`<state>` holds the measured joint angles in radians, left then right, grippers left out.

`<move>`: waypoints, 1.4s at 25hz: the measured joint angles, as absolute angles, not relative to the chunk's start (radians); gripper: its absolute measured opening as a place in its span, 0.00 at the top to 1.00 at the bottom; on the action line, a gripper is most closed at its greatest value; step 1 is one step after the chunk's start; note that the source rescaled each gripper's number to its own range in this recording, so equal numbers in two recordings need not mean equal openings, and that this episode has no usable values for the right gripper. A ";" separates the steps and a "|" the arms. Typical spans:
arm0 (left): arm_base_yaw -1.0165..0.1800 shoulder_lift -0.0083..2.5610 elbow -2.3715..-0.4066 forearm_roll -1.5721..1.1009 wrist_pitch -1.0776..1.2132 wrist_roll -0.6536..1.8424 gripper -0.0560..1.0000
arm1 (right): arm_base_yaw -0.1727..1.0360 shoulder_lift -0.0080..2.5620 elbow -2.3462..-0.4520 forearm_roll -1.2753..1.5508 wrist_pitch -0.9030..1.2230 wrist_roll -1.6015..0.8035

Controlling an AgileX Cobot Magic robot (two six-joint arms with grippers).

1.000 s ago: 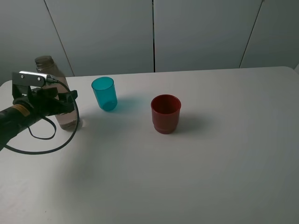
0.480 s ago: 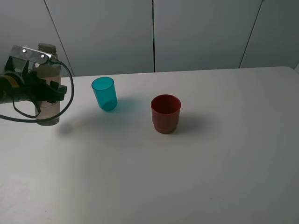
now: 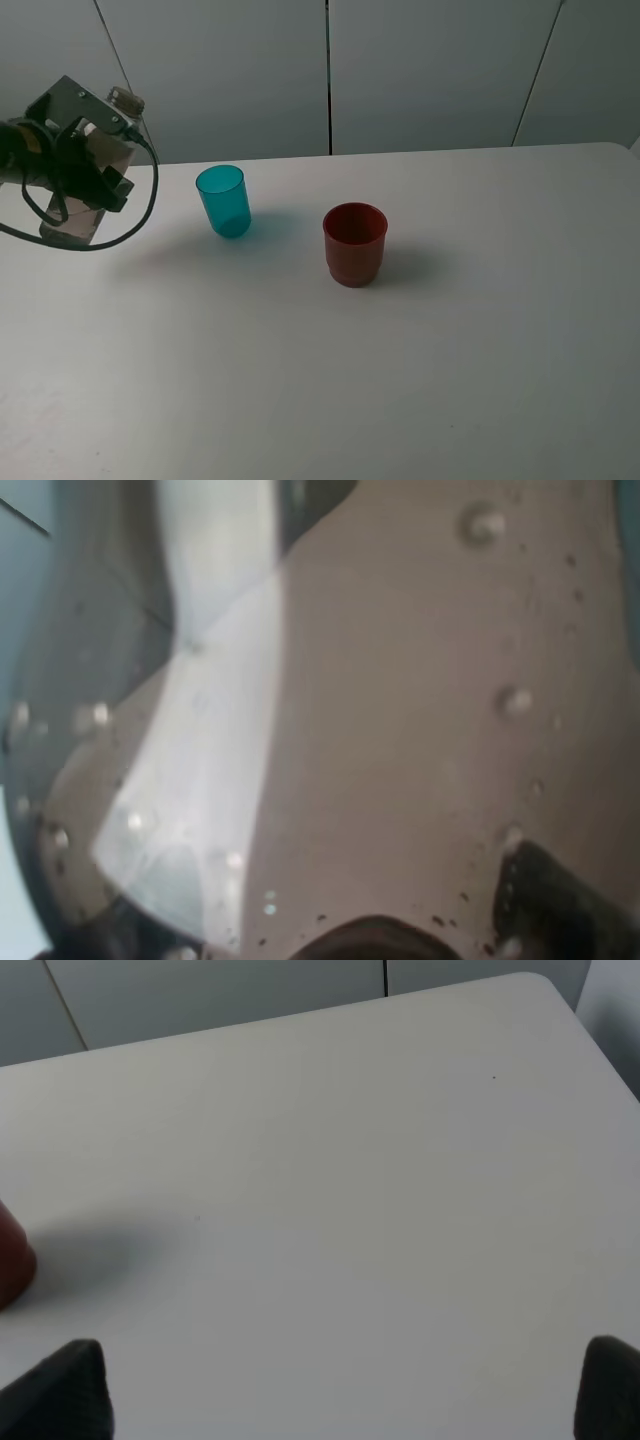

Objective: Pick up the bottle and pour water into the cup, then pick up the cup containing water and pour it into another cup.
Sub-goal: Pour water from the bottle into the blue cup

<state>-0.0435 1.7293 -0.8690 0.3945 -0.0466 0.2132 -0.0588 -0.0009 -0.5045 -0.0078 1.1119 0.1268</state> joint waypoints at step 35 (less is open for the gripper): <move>-0.185 1.926 -1.090 1.021 0.152 0.135 0.95 | -0.059 -0.001 -0.504 -0.008 1.112 0.127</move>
<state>-0.1846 1.9258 -1.0898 1.0206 0.1516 0.1354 -0.0588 -0.0009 -0.5045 -0.0078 1.1119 0.1268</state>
